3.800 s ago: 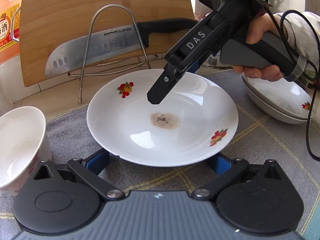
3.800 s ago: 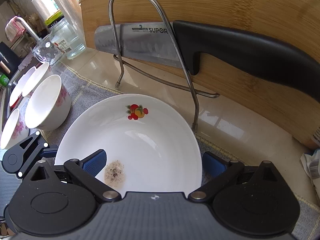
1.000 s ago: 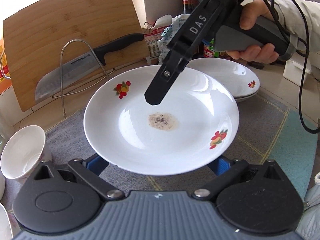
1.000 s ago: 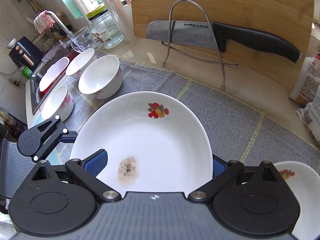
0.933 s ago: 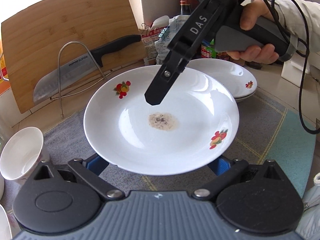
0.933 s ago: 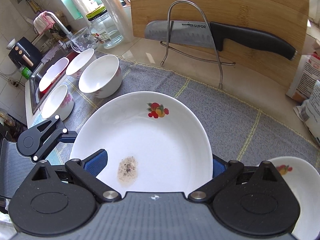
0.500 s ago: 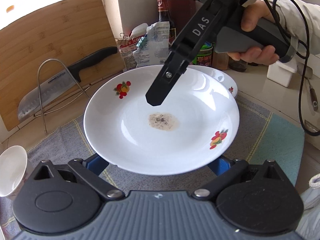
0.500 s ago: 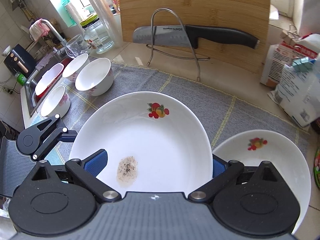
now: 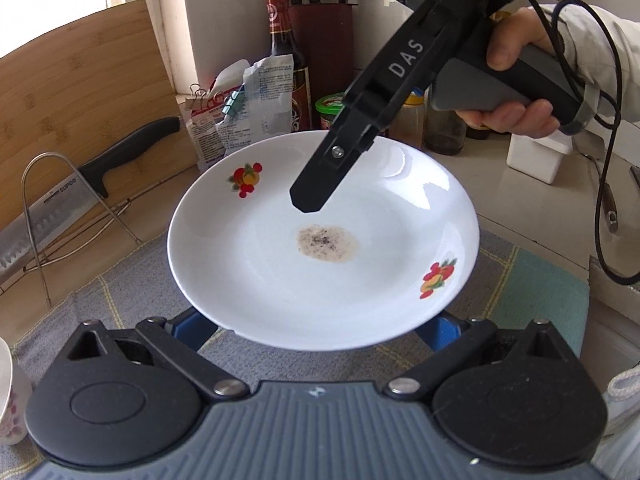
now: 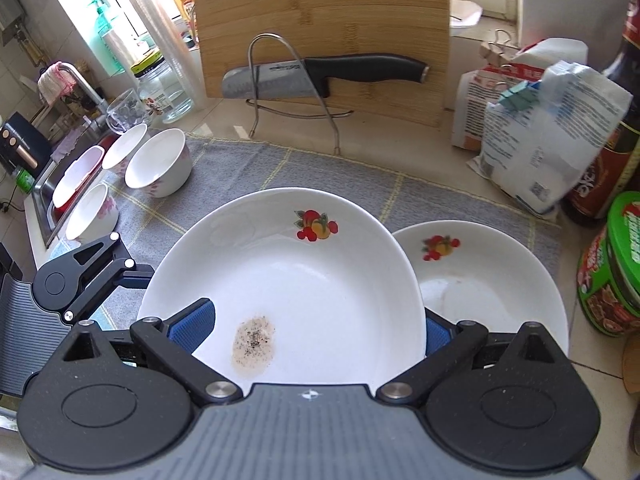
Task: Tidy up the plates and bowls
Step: 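Lift the stained plate with both tools and carry it to the stack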
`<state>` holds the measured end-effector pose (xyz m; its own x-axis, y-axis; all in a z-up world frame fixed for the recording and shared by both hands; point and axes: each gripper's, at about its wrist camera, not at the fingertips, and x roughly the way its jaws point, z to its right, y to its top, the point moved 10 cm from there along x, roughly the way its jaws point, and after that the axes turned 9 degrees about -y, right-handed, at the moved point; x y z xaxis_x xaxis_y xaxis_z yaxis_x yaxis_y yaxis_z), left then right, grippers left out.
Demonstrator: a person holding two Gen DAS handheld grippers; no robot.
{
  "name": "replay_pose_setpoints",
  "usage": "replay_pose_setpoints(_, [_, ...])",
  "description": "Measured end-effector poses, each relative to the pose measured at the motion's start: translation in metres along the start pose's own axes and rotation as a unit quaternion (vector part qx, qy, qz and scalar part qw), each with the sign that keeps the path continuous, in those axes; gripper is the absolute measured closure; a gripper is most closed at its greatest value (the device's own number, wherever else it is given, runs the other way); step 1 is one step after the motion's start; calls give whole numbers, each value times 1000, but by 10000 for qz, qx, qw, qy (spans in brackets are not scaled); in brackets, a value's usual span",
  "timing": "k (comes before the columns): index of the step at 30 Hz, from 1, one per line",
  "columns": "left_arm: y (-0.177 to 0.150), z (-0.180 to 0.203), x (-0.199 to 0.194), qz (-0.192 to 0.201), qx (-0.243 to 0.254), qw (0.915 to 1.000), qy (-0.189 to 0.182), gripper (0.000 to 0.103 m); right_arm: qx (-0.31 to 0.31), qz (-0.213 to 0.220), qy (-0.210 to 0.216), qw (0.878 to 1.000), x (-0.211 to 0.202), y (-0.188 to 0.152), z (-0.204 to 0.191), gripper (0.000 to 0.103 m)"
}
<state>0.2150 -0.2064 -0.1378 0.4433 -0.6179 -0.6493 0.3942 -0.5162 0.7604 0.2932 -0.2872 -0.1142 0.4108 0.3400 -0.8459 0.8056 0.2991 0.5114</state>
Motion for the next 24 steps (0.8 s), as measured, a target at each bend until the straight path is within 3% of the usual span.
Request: replay_pose_setpoints(24, [33, 12, 54, -106, 302, 9985, -449, 1, 654, 49, -371, 9972, -5, -23, 66, 0])
